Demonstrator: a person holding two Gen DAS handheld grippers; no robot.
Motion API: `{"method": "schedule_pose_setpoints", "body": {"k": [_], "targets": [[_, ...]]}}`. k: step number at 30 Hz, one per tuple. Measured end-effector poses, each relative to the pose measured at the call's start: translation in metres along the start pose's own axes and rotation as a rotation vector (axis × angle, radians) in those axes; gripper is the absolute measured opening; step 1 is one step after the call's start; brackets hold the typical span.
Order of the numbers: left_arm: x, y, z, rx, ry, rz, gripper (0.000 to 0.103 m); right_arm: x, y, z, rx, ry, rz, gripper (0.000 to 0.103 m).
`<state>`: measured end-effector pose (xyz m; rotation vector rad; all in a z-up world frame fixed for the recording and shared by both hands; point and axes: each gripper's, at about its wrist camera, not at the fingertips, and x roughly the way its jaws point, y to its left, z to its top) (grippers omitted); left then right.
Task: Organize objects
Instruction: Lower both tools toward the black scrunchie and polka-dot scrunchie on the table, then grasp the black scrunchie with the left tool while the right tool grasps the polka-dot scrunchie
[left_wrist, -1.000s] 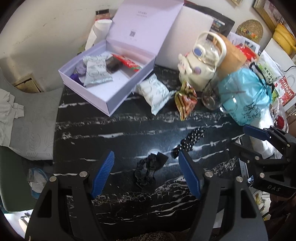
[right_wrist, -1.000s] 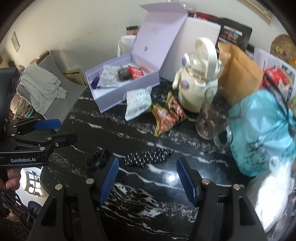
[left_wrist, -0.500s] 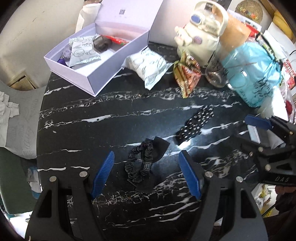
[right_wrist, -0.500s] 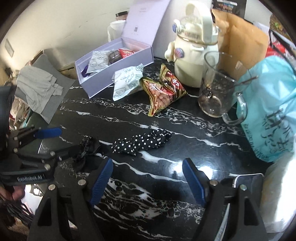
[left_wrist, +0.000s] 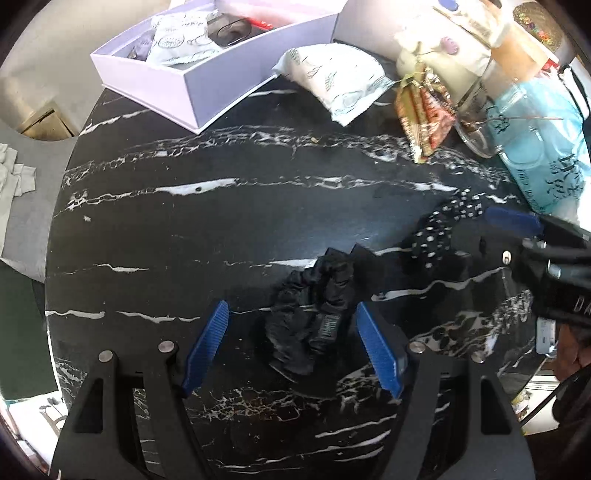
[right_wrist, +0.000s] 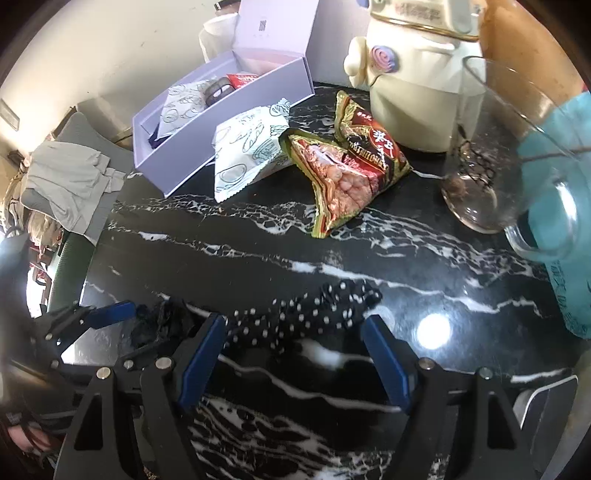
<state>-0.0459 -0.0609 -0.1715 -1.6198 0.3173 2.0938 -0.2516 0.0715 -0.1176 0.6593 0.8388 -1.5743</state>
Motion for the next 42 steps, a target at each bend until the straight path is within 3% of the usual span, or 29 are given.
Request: {"method": "schedule_pose_setpoints", "body": {"k": [10,18,28,32,33,35,42], "targets": [[0.007,0.009,0.005,0.014,-0.019,0.023,0.07,0.024,0.018,0.023,-0.056,0.006,-0.026,0.078],[0.012,0.021,0.016,0.026,-0.041,0.063,0.065,0.035,0.029,0.021,-0.094,0.014,-0.024,0.075],[0.014,0.017,0.019,0.093,-0.096,0.056,0.042,0.036,0.04,0.013,-0.178,-0.014,-0.138,0.05],[0.011,0.016,0.018,0.097,-0.115,0.04,0.02,0.033,0.038,0.008,-0.178,-0.023,-0.133,0.036],[0.011,0.017,0.018,0.095,-0.117,0.035,0.019,0.032,0.038,0.007,-0.177,-0.026,-0.13,0.029],[0.009,0.019,0.017,0.083,-0.118,0.031,0.01,0.031,0.037,0.005,-0.173,-0.03,-0.12,0.026],[0.002,0.035,0.012,0.007,-0.083,-0.111,0.01,0.026,0.034,-0.001,-0.141,-0.02,-0.086,0.024]]}}
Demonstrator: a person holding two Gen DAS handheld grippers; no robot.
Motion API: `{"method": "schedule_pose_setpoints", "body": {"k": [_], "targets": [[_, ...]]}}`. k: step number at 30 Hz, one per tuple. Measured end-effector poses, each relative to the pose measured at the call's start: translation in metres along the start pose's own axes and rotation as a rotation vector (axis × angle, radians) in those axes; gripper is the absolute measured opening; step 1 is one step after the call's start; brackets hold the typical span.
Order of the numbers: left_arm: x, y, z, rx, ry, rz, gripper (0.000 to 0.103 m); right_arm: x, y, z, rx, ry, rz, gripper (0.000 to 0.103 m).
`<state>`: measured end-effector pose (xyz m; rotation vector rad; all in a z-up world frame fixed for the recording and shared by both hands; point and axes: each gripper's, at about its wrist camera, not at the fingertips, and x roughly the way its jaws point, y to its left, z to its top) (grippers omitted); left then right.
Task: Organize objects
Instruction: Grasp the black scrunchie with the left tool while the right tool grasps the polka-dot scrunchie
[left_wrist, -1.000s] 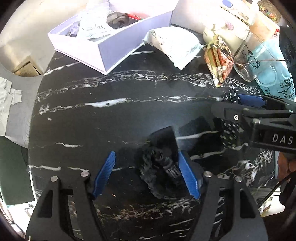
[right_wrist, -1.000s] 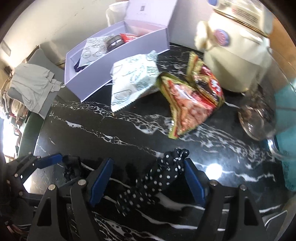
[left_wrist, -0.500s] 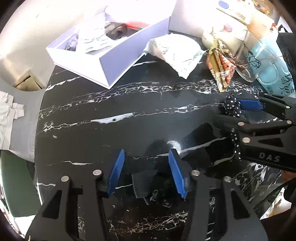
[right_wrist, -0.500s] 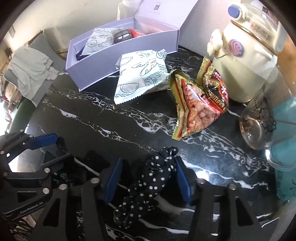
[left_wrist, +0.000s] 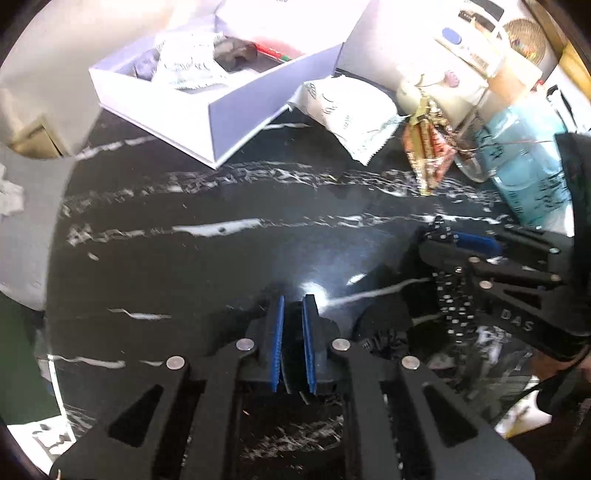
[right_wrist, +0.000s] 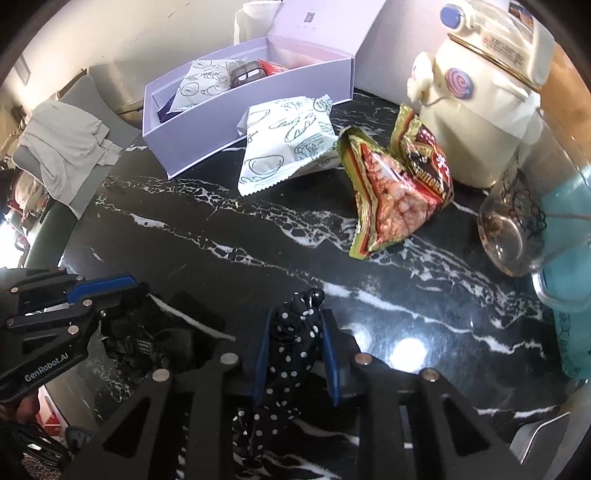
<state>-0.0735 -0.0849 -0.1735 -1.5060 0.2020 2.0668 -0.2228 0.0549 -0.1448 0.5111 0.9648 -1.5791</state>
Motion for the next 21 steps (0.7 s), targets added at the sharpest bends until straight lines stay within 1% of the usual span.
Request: {"method": "schedule_pose_setpoints", "body": {"k": [3,4,5,6,7,8,10,14,15,19,21], "targets": [[-0.003,-0.001,-0.003,0.001,0.02,-0.049,0.017,-0.003,-0.001,-0.007,-0.003,0.006,0.004,0.025],[-0.005,-0.002,-0.006,0.007,0.024,-0.052,0.025,-0.004,-0.002,-0.009,-0.003,0.009,0.006,0.025],[-0.007,-0.005,-0.007,0.017,0.026,-0.055,0.036,-0.005,-0.002,-0.011,-0.004,0.013,0.008,0.025],[-0.009,-0.007,-0.009,0.023,0.024,-0.057,0.041,-0.006,-0.002,-0.012,-0.002,0.016,0.007,0.025],[-0.012,-0.01,-0.01,0.035,0.017,-0.062,0.052,-0.008,-0.003,-0.015,0.002,0.021,0.008,0.025],[-0.016,-0.014,-0.012,0.048,0.007,-0.066,0.06,-0.009,-0.004,-0.017,0.004,0.024,0.01,0.025],[-0.021,-0.022,-0.017,0.09,-0.01,-0.076,0.07,-0.011,-0.005,-0.022,0.008,0.032,0.013,0.025],[-0.019,-0.037,-0.022,0.161,0.02,-0.074,0.071,-0.015,-0.005,-0.03,-0.005,0.037,0.01,0.026],[-0.017,-0.04,-0.023,0.168,0.028,-0.073,0.071,-0.016,-0.004,-0.033,-0.013,0.038,0.003,0.027],[-0.009,-0.05,-0.028,0.205,0.056,-0.061,0.071,-0.018,0.002,-0.042,-0.064,0.049,-0.047,0.042],[-0.006,-0.054,-0.031,0.228,0.059,-0.042,0.071,-0.018,0.004,-0.045,-0.074,0.052,-0.07,0.043]]}}
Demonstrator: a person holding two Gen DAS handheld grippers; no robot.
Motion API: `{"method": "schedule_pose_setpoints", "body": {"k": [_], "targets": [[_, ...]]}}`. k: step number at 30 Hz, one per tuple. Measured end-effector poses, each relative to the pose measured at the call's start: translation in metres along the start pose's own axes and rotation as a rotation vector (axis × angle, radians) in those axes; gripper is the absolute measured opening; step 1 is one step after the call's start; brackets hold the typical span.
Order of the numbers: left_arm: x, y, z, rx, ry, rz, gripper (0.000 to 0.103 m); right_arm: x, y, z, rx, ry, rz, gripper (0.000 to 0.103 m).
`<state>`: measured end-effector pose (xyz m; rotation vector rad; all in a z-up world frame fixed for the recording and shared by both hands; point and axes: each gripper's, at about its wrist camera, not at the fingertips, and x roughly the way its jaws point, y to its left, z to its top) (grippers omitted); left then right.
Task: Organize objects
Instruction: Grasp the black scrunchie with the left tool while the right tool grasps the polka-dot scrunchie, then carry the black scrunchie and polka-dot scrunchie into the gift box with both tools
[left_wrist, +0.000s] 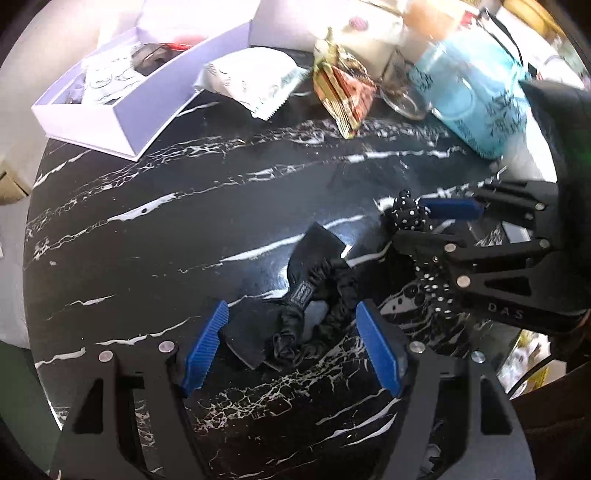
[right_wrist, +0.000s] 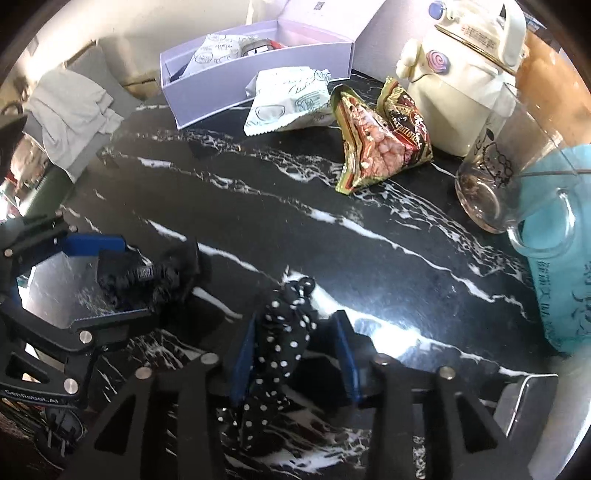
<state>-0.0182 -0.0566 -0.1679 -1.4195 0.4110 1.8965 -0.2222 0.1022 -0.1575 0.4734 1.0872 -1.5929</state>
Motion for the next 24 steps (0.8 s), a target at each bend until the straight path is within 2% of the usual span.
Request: {"method": "schedule_pose_setpoints", "body": {"k": [3,5,7,10,17,24], "targets": [[0.002,-0.004,-0.001,0.027,-0.005,0.031,0.066,-0.001,-0.002,-0.003,0.028,0.007,-0.004,0.043],[0.001,-0.005,-0.001,0.03,-0.016,0.04,0.048,-0.002,-0.005,-0.006,0.053,0.008,0.007,0.04],[0.0,-0.002,0.001,0.023,-0.02,0.037,0.04,-0.004,-0.008,-0.008,0.061,0.001,0.024,0.029],[-0.001,0.0,0.002,0.031,-0.022,0.035,0.027,-0.006,-0.012,-0.011,0.082,-0.003,0.039,0.023],[-0.002,0.004,0.009,-0.011,-0.01,0.01,0.02,-0.009,-0.024,-0.017,0.169,0.01,0.114,0.016],[-0.016,0.004,0.015,-0.03,-0.009,0.003,0.02,-0.019,-0.025,-0.016,0.178,0.01,0.118,0.016]]}}
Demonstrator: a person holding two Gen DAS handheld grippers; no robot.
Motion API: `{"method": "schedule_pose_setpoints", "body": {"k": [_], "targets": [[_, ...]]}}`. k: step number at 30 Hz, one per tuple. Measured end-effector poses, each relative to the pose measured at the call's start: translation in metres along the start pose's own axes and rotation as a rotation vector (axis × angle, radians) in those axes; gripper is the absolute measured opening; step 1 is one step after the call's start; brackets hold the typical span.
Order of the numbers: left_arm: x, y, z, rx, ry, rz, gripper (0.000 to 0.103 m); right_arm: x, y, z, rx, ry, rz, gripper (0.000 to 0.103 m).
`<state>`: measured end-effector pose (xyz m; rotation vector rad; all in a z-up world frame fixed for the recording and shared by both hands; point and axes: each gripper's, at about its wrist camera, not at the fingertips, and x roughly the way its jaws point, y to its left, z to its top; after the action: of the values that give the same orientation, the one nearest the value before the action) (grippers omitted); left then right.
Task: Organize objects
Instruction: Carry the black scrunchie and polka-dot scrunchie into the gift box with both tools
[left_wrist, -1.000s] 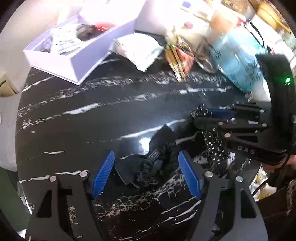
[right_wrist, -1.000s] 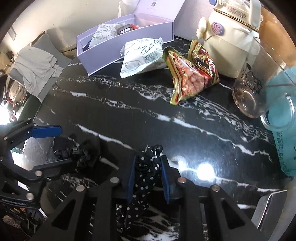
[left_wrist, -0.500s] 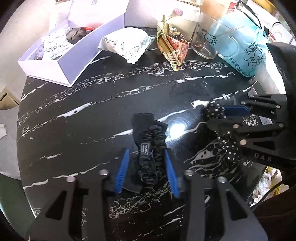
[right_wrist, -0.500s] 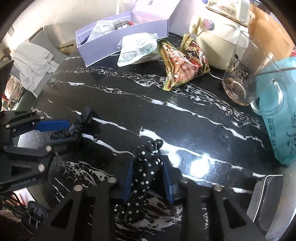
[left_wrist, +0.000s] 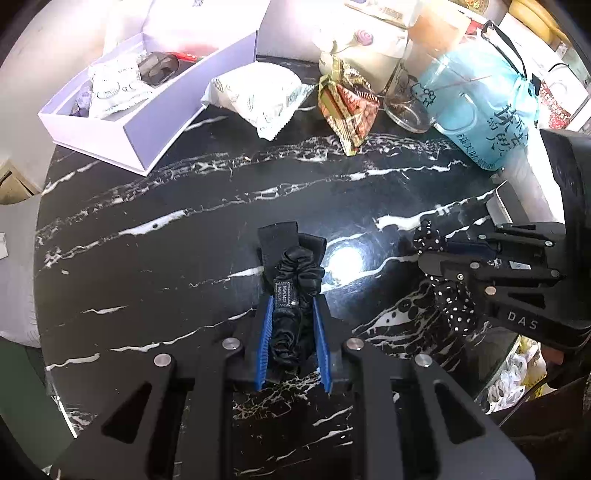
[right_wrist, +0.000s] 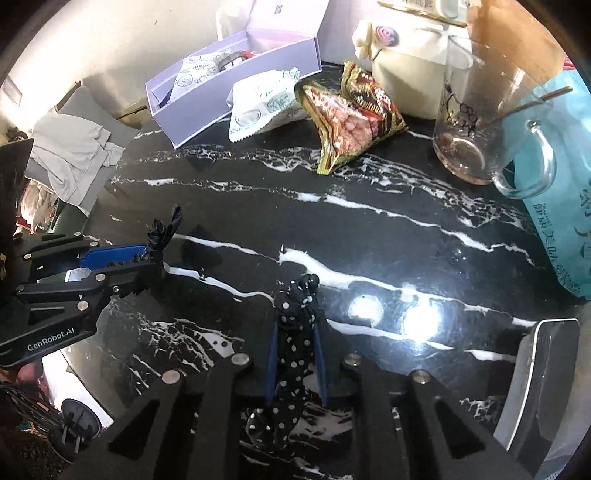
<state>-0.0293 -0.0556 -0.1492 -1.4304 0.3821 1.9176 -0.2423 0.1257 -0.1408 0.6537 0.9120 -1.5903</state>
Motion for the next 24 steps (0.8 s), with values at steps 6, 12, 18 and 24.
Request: {"method": "schedule_pose_setpoints", "body": {"k": [6,12,18,24], "targets": [[-0.025,-0.005,0.01,0.008,-0.024,0.007,0.02,-0.022,0.007,0.01,-0.015,-0.025,-0.001,0.016],[-0.053,-0.014,0.024,0.025,-0.051,0.024,0.02,-0.047,0.012,0.024,-0.039,-0.056,0.004,0.016],[-0.079,-0.021,0.032,0.033,-0.064,0.029,0.02,-0.071,0.018,0.03,-0.065,-0.088,0.013,0.016],[-0.102,-0.021,0.039,0.021,-0.082,0.049,0.02,-0.09,0.029,0.038,-0.199,-0.23,0.11,0.016]]}}
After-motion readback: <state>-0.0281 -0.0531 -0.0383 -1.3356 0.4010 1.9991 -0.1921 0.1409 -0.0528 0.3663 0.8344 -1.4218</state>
